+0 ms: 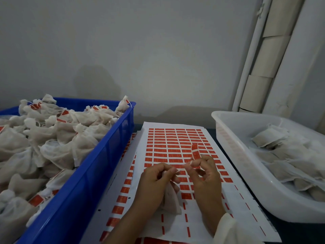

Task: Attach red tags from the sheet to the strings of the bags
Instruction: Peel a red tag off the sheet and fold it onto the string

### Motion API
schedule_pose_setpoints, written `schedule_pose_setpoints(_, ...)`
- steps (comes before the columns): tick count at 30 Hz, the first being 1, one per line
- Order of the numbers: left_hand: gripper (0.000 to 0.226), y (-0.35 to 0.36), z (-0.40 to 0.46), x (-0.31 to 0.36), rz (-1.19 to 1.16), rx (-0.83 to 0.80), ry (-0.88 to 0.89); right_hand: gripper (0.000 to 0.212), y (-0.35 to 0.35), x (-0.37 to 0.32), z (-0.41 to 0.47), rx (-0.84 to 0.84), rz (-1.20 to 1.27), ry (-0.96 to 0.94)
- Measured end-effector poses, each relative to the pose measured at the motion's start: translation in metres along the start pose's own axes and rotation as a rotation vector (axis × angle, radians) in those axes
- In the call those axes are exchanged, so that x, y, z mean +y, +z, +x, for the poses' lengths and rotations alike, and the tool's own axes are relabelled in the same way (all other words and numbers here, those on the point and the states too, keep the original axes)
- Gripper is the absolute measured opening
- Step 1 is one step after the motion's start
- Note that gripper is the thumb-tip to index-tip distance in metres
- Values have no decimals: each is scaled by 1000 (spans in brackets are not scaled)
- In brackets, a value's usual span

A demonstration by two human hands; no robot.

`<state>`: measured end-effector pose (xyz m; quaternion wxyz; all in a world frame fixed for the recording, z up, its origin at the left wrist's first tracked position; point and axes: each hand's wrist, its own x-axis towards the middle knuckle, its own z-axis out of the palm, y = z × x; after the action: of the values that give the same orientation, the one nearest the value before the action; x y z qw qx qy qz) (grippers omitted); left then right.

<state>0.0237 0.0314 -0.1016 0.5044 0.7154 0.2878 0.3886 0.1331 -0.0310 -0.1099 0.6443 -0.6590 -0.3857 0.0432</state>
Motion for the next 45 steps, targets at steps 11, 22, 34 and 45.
schedule_pose_setpoints(11, 6, -2, 1, 1, -122, 57, -162, 19, -1, 1, 0, -2, 64, 35)
schedule_pose_setpoints(22, 7, 1, 3, -8, -103, 166, -192, 24, -8, -16, -2, 180, 263, 0)
schedule_pose_setpoints(34, 8, 5, 0, -6, -61, 160, -93, 15, 3, -8, -9, -10, 177, 56)
schedule_pose_setpoints(45, 7, 6, -2, -7, -52, 157, -58, 8, 4, -4, -10, -41, 206, 113)
